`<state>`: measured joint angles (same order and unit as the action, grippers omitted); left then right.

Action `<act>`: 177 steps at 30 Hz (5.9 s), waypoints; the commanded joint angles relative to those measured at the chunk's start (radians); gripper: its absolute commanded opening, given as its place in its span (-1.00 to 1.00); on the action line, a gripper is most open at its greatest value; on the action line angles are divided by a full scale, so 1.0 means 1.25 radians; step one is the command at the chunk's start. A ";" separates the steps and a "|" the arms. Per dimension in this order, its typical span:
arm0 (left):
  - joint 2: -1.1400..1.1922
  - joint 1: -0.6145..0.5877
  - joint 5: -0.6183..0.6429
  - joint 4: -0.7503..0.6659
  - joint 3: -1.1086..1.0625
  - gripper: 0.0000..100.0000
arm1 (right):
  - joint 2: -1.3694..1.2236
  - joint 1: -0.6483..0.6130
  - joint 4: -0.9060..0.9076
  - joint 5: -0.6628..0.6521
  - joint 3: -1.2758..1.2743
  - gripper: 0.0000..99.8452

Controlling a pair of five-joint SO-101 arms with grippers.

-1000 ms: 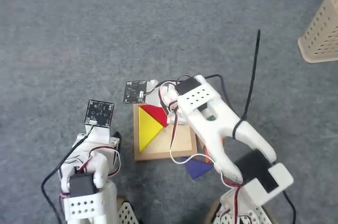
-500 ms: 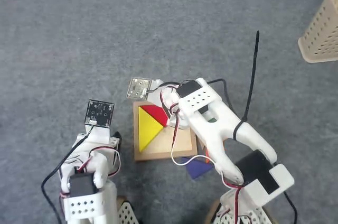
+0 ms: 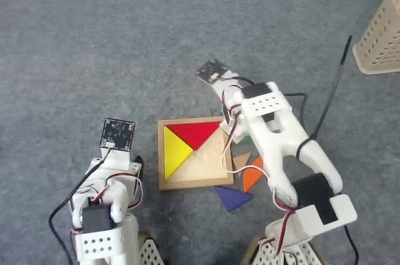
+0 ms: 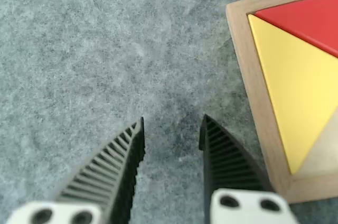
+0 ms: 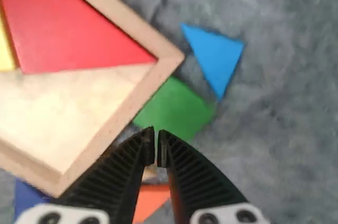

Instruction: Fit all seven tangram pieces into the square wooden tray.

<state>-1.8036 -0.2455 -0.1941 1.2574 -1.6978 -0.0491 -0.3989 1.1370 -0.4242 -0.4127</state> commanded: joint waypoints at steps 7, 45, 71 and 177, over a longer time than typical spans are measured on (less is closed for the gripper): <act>-0.005 0.001 -0.004 0.004 0.009 -0.66 | 0.120 0.035 0.123 0.103 -0.001 -0.99; -0.005 0.001 -0.004 0.004 0.009 -0.66 | 0.265 -0.036 -0.035 0.220 -0.352 -0.65; -0.005 0.001 -0.004 0.004 0.009 -0.66 | 0.303 0.006 0.120 0.247 -0.243 -0.64; -0.005 0.001 -0.004 0.004 0.009 -0.66 | -0.088 -0.317 0.095 0.012 0.137 -0.85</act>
<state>-1.8036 -0.2455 -0.1941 1.2574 -1.6978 -0.1826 -0.7580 1.2398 -0.3690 -0.2378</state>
